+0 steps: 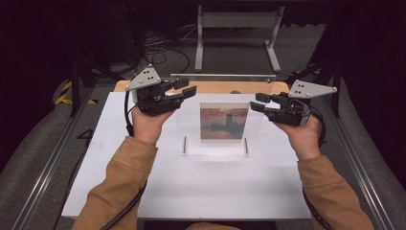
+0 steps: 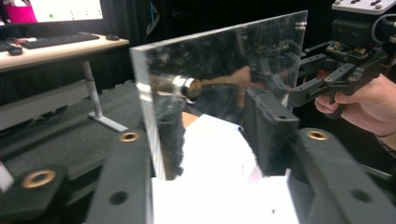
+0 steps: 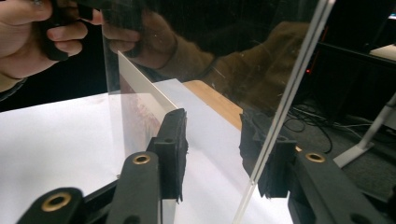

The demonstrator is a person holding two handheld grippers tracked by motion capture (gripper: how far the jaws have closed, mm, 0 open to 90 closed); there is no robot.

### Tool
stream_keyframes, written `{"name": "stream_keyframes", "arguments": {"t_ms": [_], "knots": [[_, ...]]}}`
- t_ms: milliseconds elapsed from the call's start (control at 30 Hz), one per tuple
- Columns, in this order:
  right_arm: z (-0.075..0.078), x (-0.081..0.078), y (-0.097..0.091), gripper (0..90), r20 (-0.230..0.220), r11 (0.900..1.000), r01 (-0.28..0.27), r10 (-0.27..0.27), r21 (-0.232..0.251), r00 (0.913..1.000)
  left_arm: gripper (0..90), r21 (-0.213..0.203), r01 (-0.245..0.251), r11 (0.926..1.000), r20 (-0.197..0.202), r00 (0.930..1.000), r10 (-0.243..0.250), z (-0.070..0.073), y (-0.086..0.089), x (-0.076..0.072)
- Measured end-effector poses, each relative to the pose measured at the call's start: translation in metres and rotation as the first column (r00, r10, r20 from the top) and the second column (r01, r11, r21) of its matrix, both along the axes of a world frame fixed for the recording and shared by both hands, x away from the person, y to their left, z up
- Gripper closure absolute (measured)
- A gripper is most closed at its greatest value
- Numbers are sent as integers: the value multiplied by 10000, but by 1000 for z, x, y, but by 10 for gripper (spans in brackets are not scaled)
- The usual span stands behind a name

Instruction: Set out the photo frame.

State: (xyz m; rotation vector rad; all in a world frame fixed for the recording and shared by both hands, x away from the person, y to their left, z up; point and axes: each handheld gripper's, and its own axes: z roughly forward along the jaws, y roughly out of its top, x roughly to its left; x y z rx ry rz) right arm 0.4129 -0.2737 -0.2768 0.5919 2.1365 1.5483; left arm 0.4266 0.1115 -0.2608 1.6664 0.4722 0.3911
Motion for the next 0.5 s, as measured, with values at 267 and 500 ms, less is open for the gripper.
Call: {"name": "stream_keyframes", "arguments": {"t_ms": [267, 500], "knots": [[-1, 6, 6, 480, 245, 9990, 432, -436, 147, 9988, 405, -122, -10, 9999, -371, 9993, 6, -3, -1, 11], [-4, 18, 11, 358, -30, 9981, 586, -586, 209, 9983, 328, -288, -134, 9995, -734, 9972, 113, -11, -1, 24]]}}
